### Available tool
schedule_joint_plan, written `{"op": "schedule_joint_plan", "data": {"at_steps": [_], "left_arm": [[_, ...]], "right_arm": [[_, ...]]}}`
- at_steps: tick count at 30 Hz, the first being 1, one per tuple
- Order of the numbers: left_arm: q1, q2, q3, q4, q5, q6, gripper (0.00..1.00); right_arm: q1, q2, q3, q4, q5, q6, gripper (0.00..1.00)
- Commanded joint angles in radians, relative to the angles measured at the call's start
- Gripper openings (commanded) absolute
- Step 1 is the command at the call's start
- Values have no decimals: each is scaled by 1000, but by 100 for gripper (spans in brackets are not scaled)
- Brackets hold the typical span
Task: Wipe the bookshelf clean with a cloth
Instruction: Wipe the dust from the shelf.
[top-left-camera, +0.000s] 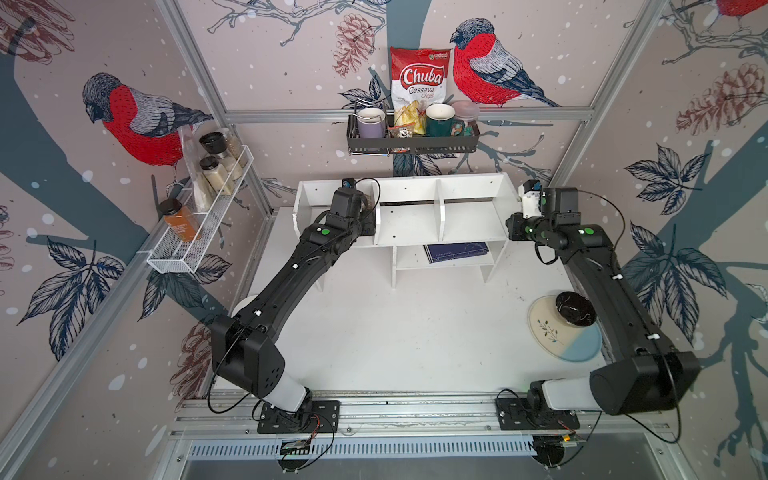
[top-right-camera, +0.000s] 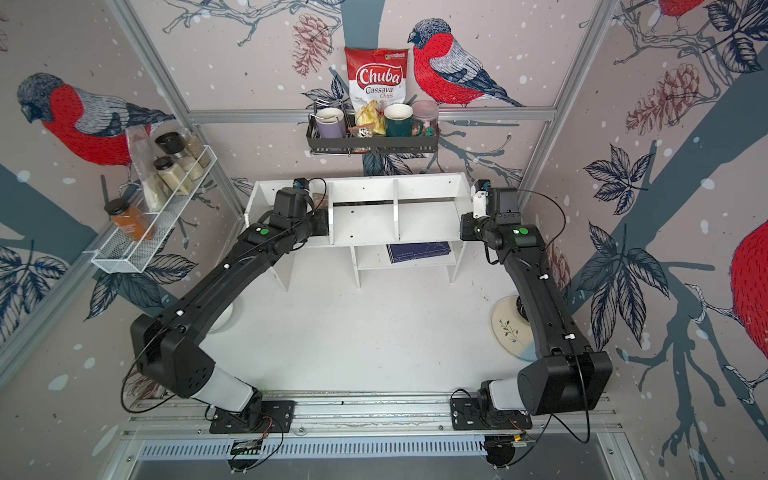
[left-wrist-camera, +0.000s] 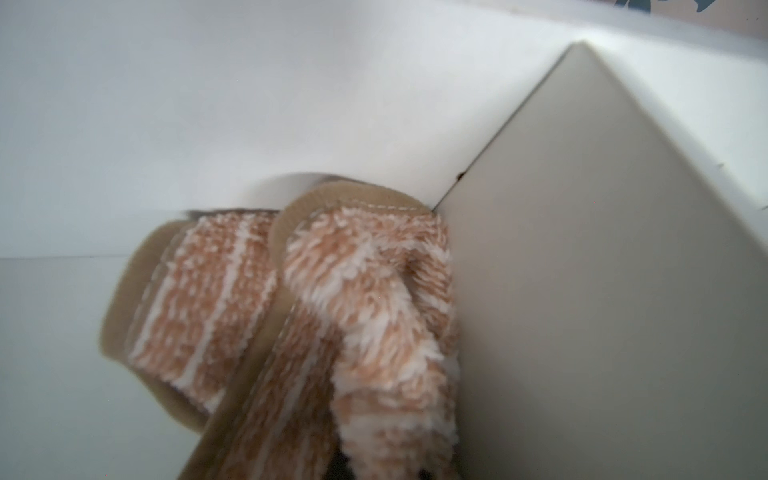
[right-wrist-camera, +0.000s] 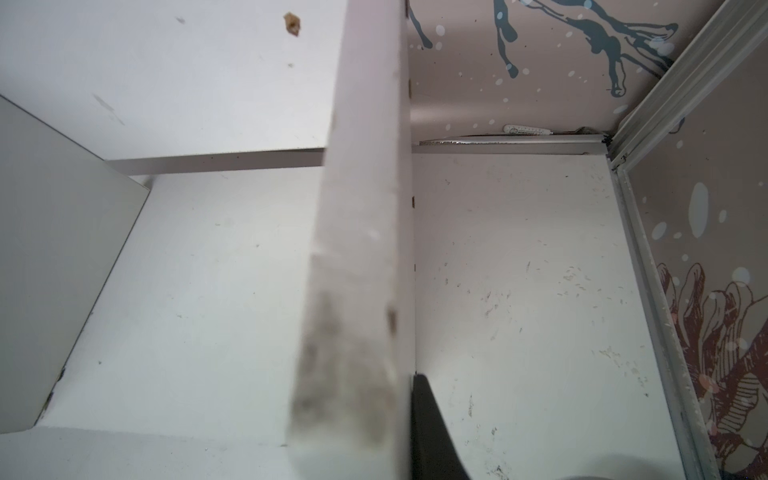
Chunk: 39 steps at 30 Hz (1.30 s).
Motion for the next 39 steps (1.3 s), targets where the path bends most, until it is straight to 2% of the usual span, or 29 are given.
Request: {"op": "schedule_joint_plan", "data": {"at_steps": [1, 6, 12, 17, 21, 26, 31, 33, 36, 39], "left_arm": [[34, -30, 4, -17, -91, -31, 0], [123, -79, 31, -70, -139, -26, 0], [150, -126, -24, -105, -194, 24, 0], [140, -177, -135, -49, -81, -12, 0], [83, -181, -171, 29, 46, -31, 0], [45, -127, -71, 49, 45, -48, 0], [49, -20, 154, 27, 29, -42, 0], [49, 2, 203, 45, 9, -31, 0], [55, 20, 246, 23, -84, 11, 0], [55, 26, 265, -59, -251, 75, 0]], "right_arm": [[-8, -20, -5, 33, -98, 174, 0], [-21, -51, -26, 26, -24, 190, 0], [-52, -80, -26, -14, 87, 211, 0], [-62, -61, -7, -53, 158, 243, 0], [-61, -53, -7, -63, 207, 272, 0], [-59, -73, -34, -55, 231, 303, 0], [-43, -102, -68, -33, 240, 315, 0], [-43, -101, -68, -32, 238, 310, 0], [-43, -98, -61, -33, 229, 306, 0], [-42, -101, -56, -29, 212, 305, 0]]}}
